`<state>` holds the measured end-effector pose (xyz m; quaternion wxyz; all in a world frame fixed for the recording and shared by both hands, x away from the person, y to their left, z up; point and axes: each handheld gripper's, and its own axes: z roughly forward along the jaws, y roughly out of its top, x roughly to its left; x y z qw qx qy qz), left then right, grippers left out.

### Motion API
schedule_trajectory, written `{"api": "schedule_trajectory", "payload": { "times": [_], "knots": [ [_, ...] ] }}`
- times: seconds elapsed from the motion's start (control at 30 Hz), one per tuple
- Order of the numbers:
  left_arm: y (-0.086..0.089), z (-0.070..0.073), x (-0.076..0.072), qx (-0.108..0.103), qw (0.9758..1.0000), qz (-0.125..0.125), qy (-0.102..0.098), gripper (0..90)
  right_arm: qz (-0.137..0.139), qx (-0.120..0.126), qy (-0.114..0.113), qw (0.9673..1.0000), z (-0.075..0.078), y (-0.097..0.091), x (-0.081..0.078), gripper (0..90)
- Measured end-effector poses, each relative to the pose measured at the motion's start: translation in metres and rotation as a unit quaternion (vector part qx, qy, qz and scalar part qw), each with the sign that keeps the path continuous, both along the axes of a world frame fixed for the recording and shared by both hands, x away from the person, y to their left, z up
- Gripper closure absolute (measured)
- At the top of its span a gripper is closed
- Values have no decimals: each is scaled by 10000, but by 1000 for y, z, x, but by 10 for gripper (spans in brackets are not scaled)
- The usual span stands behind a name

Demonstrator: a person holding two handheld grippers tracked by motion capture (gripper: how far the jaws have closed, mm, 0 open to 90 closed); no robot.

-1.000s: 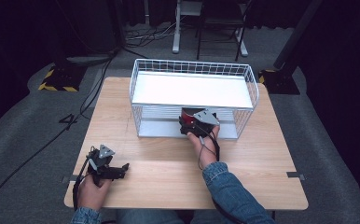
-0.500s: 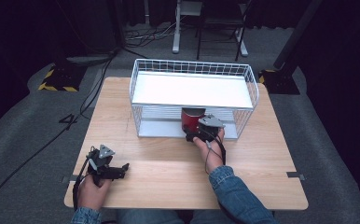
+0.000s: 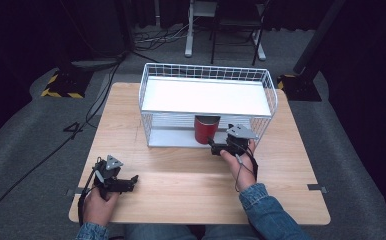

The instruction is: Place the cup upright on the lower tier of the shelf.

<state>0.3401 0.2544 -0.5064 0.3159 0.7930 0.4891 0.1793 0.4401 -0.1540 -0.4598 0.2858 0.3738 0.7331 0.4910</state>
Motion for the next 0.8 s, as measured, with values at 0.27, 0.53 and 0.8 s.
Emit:
{"api": "schedule_trajectory", "payload": {
  "times": [0.27,0.53,0.8],
  "knots": [
    [1,0,-3,-28,10000,-6,0,44,190,93,129,9997,14,-34,-15,46],
    [1,0,-3,-32,10000,-13,2,43,187,90,215,9996,22,-71,-27,58],
    [0,0,1,6,10000,-44,5,41,270,65,322,9991,27,-99,-38,78]
  ]
}}
